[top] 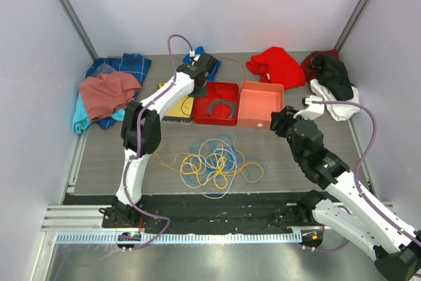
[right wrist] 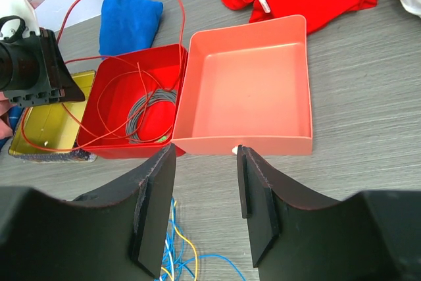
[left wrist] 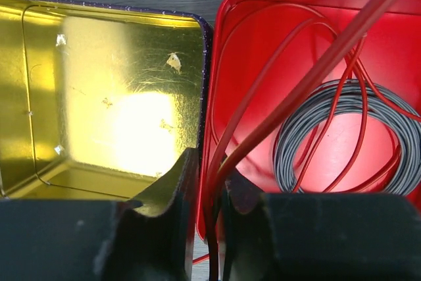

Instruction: Untangle the cables

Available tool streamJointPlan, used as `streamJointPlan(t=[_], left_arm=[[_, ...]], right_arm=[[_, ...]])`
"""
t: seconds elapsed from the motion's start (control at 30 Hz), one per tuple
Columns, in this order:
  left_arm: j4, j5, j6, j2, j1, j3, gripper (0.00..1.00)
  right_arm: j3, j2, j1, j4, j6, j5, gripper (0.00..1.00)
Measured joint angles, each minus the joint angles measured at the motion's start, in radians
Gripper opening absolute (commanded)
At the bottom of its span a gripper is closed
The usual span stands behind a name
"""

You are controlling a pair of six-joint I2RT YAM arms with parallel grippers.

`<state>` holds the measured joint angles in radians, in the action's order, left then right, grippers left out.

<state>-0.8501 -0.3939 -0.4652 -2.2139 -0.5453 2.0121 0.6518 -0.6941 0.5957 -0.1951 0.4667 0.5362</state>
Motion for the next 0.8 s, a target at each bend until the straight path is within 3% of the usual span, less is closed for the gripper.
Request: streamJointPlan(t=[0.1, 0.2, 0.33, 0.47, 0.8], left_arm=[[-0.003, 0.0, 0.002, 0.0, -0.009, 0.004, 0.49], [-0.027, -0.004, 0.005, -0.003, -0.02, 0.058, 0.58], [-0.034, -0.026, 0.026, -0.006, -0.056, 0.172, 0.61], [-0.032, -0.04, 0.034, -0.005, -0.083, 0.19, 0.63], [0.0, -0.086, 0.029, 0.084, -0.078, -0.018, 0.7]], right_arm=[[-0.003, 0.0, 0.0, 0.0, 0.004, -0.004, 0.5], [-0.006, 0.0, 0.0, 0.0, 0.007, -0.005, 0.5], [-0.007, 0.0, 0.0, 0.0, 0.008, -0.006, 0.5], [-0.007, 0.0, 0.0, 0.0, 0.008, -0.007, 0.5], [-0.014, -0.024, 0.0, 0.009, 0.015, -0.023, 0.5]])
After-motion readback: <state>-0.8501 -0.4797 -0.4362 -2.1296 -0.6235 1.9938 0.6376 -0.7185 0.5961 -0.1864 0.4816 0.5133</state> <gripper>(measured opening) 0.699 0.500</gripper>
